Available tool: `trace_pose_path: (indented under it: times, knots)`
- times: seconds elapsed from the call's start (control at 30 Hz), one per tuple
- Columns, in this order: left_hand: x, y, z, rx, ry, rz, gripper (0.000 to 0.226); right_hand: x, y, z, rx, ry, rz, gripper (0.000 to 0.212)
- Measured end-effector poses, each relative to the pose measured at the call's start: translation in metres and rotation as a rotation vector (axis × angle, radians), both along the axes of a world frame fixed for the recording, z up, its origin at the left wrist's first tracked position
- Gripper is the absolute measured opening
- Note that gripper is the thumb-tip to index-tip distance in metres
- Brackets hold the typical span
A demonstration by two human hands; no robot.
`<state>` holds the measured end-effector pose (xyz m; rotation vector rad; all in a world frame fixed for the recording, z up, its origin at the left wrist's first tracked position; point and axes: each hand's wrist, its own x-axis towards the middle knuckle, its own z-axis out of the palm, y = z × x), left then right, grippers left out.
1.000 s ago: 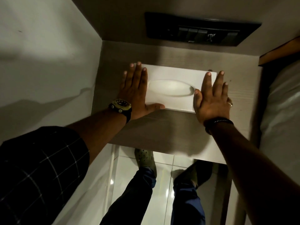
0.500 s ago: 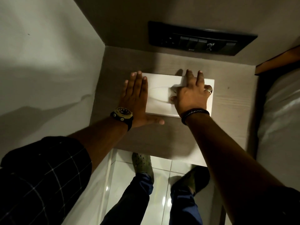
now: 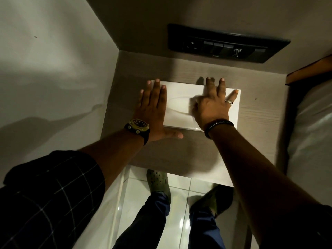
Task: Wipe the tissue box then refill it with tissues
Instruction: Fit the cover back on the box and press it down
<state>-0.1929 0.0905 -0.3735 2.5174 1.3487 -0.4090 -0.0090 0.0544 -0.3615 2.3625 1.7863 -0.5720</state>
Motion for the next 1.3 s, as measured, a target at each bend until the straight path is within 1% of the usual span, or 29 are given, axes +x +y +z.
trace_pose_path:
  times: [0.13,0.23,0.27,0.4,0.53,0.67,0.87,0.93,0.97,1.03,1.07,1.1,1.13,1.23,1.3]
  knots:
    - [0.0,0.0,0.0,-0.004,-0.003,0.001,0.151,0.0,0.001,-0.001,-0.021,0.01,-0.005,0.038]
    - [0.0,0.0,-0.001,-0.001,-0.011,0.002,0.151,-0.001,0.002,0.001,-0.028,0.022,0.021,0.021]
    - [0.0,0.0,-0.002,-0.002,-0.014,0.002,0.151,-0.002,0.003,0.001,-0.034,0.017,0.034,0.019]
    - [0.0,0.001,-0.002,-0.01,-0.028,0.012,0.15,-0.002,0.015,-0.001,-0.061,-0.047,0.113,0.039]
    - [0.001,0.0,-0.001,-0.026,-0.018,0.014,0.149,-0.002,0.018,0.0,-0.054,-0.035,0.203,0.036]
    - [0.0,0.001,0.001,-0.028,-0.009,0.013,0.149,0.001,0.018,-0.002,-0.026,0.023,0.226,0.029]
    - [0.0,0.0,0.001,-0.022,-0.016,0.012,0.148,0.007,0.019,-0.006,0.042,0.091,0.3,0.044]
    - [-0.001,0.0,0.001,-0.023,-0.024,0.007,0.147,0.007,0.016,-0.005,0.083,0.111,0.316,0.042]
    - [-0.001,0.0,0.0,-0.02,-0.029,0.001,0.147,0.008,0.014,-0.005,0.097,0.121,0.328,0.038]
    - [-0.002,0.0,0.0,-0.011,-0.039,-0.011,0.146,0.014,0.012,-0.008,0.112,0.154,0.348,0.021]
    - [-0.003,0.0,-0.001,-0.008,-0.044,-0.014,0.146,0.018,0.011,-0.009,0.109,0.177,0.34,0.021]
    - [-0.003,0.0,-0.001,-0.006,-0.047,-0.015,0.146,0.023,0.011,-0.009,0.1,0.195,0.333,0.028]
    - [-0.003,0.0,-0.002,-0.004,-0.047,-0.015,0.145,0.027,0.01,-0.009,0.084,0.181,0.351,0.033]
    - [-0.003,0.001,-0.003,-0.003,-0.047,-0.013,0.145,0.03,0.011,-0.004,0.026,-0.023,0.509,0.026]
    - [-0.003,0.001,-0.003,-0.012,-0.042,-0.01,0.145,0.023,0.017,-0.003,0.002,-0.065,0.508,0.025]
